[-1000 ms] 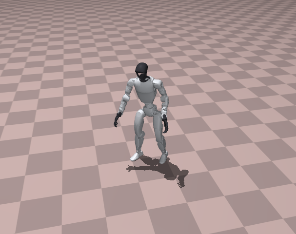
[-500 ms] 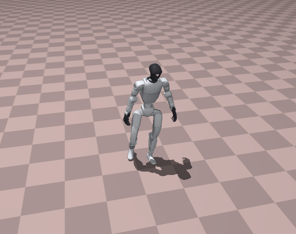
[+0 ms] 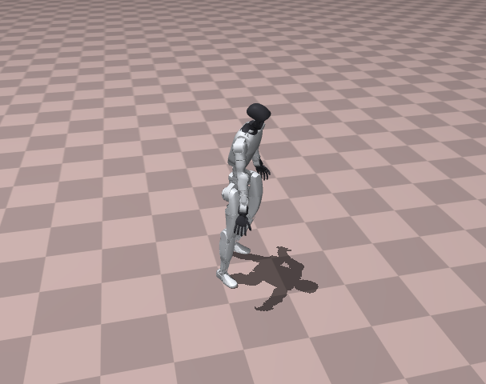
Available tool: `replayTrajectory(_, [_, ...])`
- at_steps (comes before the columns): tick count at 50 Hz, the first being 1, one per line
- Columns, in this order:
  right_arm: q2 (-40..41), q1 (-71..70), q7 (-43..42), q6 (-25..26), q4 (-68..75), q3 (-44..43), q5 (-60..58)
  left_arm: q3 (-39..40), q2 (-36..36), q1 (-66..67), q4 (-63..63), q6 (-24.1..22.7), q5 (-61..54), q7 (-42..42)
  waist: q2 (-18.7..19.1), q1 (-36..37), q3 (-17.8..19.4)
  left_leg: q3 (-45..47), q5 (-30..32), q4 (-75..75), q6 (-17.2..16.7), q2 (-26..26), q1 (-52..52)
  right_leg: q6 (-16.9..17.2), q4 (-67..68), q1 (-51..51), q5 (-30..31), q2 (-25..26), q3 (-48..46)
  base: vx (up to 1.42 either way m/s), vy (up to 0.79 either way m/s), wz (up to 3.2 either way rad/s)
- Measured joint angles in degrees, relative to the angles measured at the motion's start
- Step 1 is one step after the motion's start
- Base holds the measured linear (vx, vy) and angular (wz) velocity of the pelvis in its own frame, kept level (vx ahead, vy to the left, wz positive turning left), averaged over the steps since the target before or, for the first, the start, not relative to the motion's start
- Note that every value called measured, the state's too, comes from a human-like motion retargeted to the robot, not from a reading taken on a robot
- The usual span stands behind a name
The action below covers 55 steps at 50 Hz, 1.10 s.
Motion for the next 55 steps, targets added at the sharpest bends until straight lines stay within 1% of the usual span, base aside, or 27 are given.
replayTrajectory(3, [-1.50,-3.06,-1.72,-4.12,-6.99,-1.75,11.49,3.17,0.69,1.08,9.26,2.91,7.10,-5.94,-0.43,-1.43,-2.47,8.41,-2.16,6.54,-1.12,5.12,-9.09,-1.37,1.08,0.06,-2.28,-0.44,-6.72,0.25,-0.01,1.87])
replayTrajectory(8, [-2.72,-7.08,-4.00,-12.88,-17.81,1.82,26.73,3.57,2.79,-2.89,25.39,1.90,15.00,-11.39,-2.62,3.03,-1.26,13.60,6.05,-12.58,-3.69,5.88,-9.95,-2.82,2.25,1.68,-4.56,0.45,-10.56,0.29,-0.02,0.66])
replayTrajectory(13, [-0.61,-5.30,-4.80,-16.28,-26.19,5.77,29.37,3.61,3.77,-3.80,31.06,2.33,21.10,-14.30,-6.24,4.98,-2.75,22.12,13.83,-19.32,-8.58,8.27,-10.68,-5.80,4.13,3.18,-7.22,1.07,-14.07,0.39,0.06,0.49])
replayTrajectory(15, [1.68,-4.18,-4.34,-16.76,-28.99,6.83,28.71,4.73,4.15,-6.51,31.10,2.39,17.10,-15.72,-8.45,5.20,-3.69,21.83,17.01,-22.20,-7.40,7.56,-10.58,-6.14,-1.40,5.18,-4.99,2.37,-14.82,0.43,0.09,0.34])
replayTrajectory(17, [4.24,-0.14,-1.35,-17.19,-31.17,7.01,29.26,6.79,4.21,-7.71,30.61,2.05,18.81,-18.69,-8.99,5.03,-4.49,20.45,15.56,-20.88,-9.68,8.66,-9.38,-7.53,-1.01,7.26,-4.76,3.14,-15.97,0.46,0.15,0.35])
replayTrajectory(18, [5.65,1.29,-0.62,-16.86,-31.34,7.52,27.12,6.43,4.16,-9.54,29.89,2.26,14.08,-20.30,-9.58,5.49,-4.87,19.58,15.63,-21.89,-7.59,8.48,-8.93,-8.25,-0.28,6.90,-4.04,3.16,-15.84,0.46,0.19,0.32])
replayTrajectory(20, [8.18,7.64,4.14,-16.55,-32.10,6.56,27.74,6.87,3.94,-10.95,29.18,2.00,21.24,-21.77,-8.73,4.83,-5.59,18.04,12.26,-19.08,-10.54,10.15,-7.04,-11.10,9.63,6.24,-6.05,2.24,-16.94,0.50,0.22,0.66])
replayTrajectory(21, [9.39,9.54,6.39,-14.93,-31.02,6.88,26.30,11.71,4.54,-14.38,29.28,4.49,5.80,-23.92,-8.50,4.83,-6.05,17.05,12.71,-20.87,-9.09,9.98,-6.01,-12.00,14.16,4.11,-6.20,2.32,-15.06,0.46,0.20,0.79])
replayTrajectory(22, [10.67,11.35,8.18,-13.95,-29.83,7.11,24.54,12.40,4.65,-17.18,28.88,5.57,-0.06,-24.76,-8.30,4.44,-6.45,15.70,12.96,-22.10,-7.44,9.94,-5.28,-12.55,17.70,2.17,-6.26,3.00,-12.32,0.39,0.17,0.87])
replayTrajectory(23, [12.06,12.97,9.00,-14.22,-28.41,7.18,22.11,4.78,3.77,-18.72,27.48,3.85,13.22,-22.97,-8.15,3.24,-6.72,13.63,12.81,-22.19,-5.38,10.18,-5.15,-12.43,19.25,0.60,-6.15,4.90,-7.87,0.39,0.17,1.47])
replayTrajectory(25, [13.83,19.71,12.71,-13.14,-25.77,6.14,21.33,0.44,2.13,-20.82,26.25,3.08,27.65,-18.56,-7.99,-1.38,-8.84,8.66,7.74,-14.43,-7.60,10.66,-8.34,-9.19,28.15,-5.04,-8.39,7.00,-0.37,0.42,0.16,2.09])
replayTrajectory(27, [15.51,23.28,13.62,-12.26,-22.02,6.72,17.80,-1.87,1.54,-26.46,25.27,2.88,26.93,-17.27,-7.65,-2.49,-7.74,6.44,6.93,-14.65,-6.70,10.41,-5.68,-7.42,28.25,-6.69,-8.29,9.67,4.53,0.45,0.07,1.29])
replayTrajectory(30, [16.99,26.87,15.58,-11.48,-16.06,8.13,13.57,-5.52,0.40,-36.14,24.26,2.61,25.12,-14.78,-6.58,-6.36,-6.25,1.30,6.67,-14.70,-5.03,9.72,-3.51,-8.42,19.76,-6.68,-6.93,10.25,3.92,0.40,0.05,1.44])
replayTrajectory(31, [17.18,27.18,19.69,-9.49,-14.85,4.01,28.09,-7.35,0.16,-39.25,23.36,3.28,22.34,-14.97,-6.46,-8.05,-5.81,-0.59,6.24,-14.21,-4.44,9.17,-3.27,-8.76,16.19,-6.89,-5.76,9.72,2.90,0.39,0.02,1.63])
replayTrajectory(32, [17.25,27.71,21.56,-8.64,-13.39,3.00,32.39,-8.70,-0.14,-42.35,22.51,3.34,20.53,-14.59,-6.35,-9.58,-5.31,-2.33,5.83,-13.87,-3.97,8.55,-2.89,-8.90,12.29,-7.03,-4.18,9.24,2.12,0.40,0.01,1.52])
replayTrajectory(33, [17.08,28.69,18.95,-10.07,-11.45,8.23,16.22,-9.07,-0.54,-45.41,21.79,2.20,20.67,-13.04,-6.25,-10.80,-4.70,-3.76,5.46,-13.85,-3.76,7.79,-2.24,-8.66,7.74,-7.03,-1.76,8.88,1.79,0.42,-0.01,1.45])
replayTrajectory(34, [16.98,29.58,18.41,-10.41,-10.11,10.06,10.24,-9.80,-0.81,-47.81,20.55,1.30,19.88,-12.02,-6.32,-12.16,-4.18,-5.25,4.96,-13.75,-3.54,6.89,-1.40,-7.74,3.23,-6.88,1.36,8.45,1.97,0.44,-0.02,1.41])
replayTrajectory(37, [16.76,30.90,19.92,-10.11,-7.13,9.62,6.39,-12.54,-1.27,-53.74,15.01,-1.71,12.86,-9.94,-6.65,-14.77,-2.74,-9.16,4.84,-17.37,-1.16,4.09,3.22,-2.41,-7.80,-7.41,11.85,7.72,5.12,0.48,-0.07,1.04])
replayTrajectory(40, [16.54,31.12,20.56,-9.82,-4.95,8.19,4.56,-14.71,-1.29,-56.79,8.03,-4.93,5.68,-6.87,-4.74,-15.65,-1.63,-11.61,3.96,-19.41,-1.35,5.32,7.19,0.00,-9.10,-8.79,12.23,9.66,5.82,0.53,-0.17,0.74])
replayTrajectory(42, [14.79,29.93,23.38,-8.06,-3.95,2.57,21.65,-15.99,-1.61,-56.15,2.39,-5.13,-0.19,-4.96,-4.16,-16.44,-2.46,-13.45,1.70,-15.27,0.40,3.37,5.76,-0.22,-8.68,-8.22,13.34,6.82,3.91,0.52,-0.01,0.86])
replayTrajectory(43, [14.26,29.05,22.77,-8.19,-3.42,2.58,22.33,-16.00,-2.01,-55.66,0.15,-6.49,-3.04,-3.59,-3.36,-16.66,-2.57,-14.59,1.90,-15.44,1.16,3.16,6.23,-0.86,-8.88,-7.15,12.28,6.22,3.03,0.52,-0.04,0.76])
replayTrajectory(45, [13.64,26.03,19.43,-9.02,-0.85,8.26,5.39,-14.99,-3.11,-53.78,-3.92,-9.23,-7.68,-0.77,-1.54,-16.06,-2.17,-15.11,3.18,-16.20,1.53,3.35,7.54,-1.06,-9.10,-5.13,9.82,6.07,2.05,0.51,-0.11,0.52])
replayTrajectory(47, [11.62,24.28,21.25,-7.27,-0.07,3.13,17.97,-15.31,-3.26,-46.87,-7.85,-8.06,-11.24,-3.28,-1.41,-15.78,-3.24,-13.29,1.98,-8.70,0.44,2.55,5.77,-0.41,-4.36,-4.24,4.62,4.22,0.71,0.53,-0.13,0.37])
replayTrajectory(48, [11.09,23.04,20.56,-6.88,0.16,3.51,16.80,-15.22,-3.24,-43.51,-9.11,-7.82,-11.56,-3.80,-1.46,-15.06,-3.45,-11.76,1.93,-6.14,0.15,2.38,5.17,-0.30,-3.17,-3.58,3.09,3.77,0.77,0.51,-0.21,-0.18])
replayTrajectory(50, [9.55,17.72,18.77,-4.13,0.50,0.99,22.34,-13.51,-3.73,-37.11,-11.46,-5.74,-23.42,-5.47,-0.94,-11.23,-3.17,-7.27,2.70,-8.01,-0.90,3.84,6.44,0.00,-0.55,-3.89,1.06,6.10,2.81,0.50,-0.26,-0.54])
replayTrajectory(52, [9.21,16.44,12.08,-5.70,0.30,3.48,4.18,-13.55,-0.90,-28.12,-9.74,-3.88,-1.50,-6.30,-1.17,-12.41,-4.15,-4.39,-1.76,5.80,-1.59,4.24,-0.62,-0.06,1.41,-1.37,-2.34,3.38,0.98,0.53,-0.02,0.41])
replayTrajectory(55, [7.98,10.13,6.01,-5.33,-1.97,2.48,1.52,-10.94,0.00,-19.11,-1.65,-1.50,8.42,-6.56,-1.08,-8.42,-4.75,1.41,-0.46,1.63,-1.72,5.43,-2.93,-0.68,1.44,-0.12,-3.65,4.37,2.20,0.47,-0.06,-0.43])
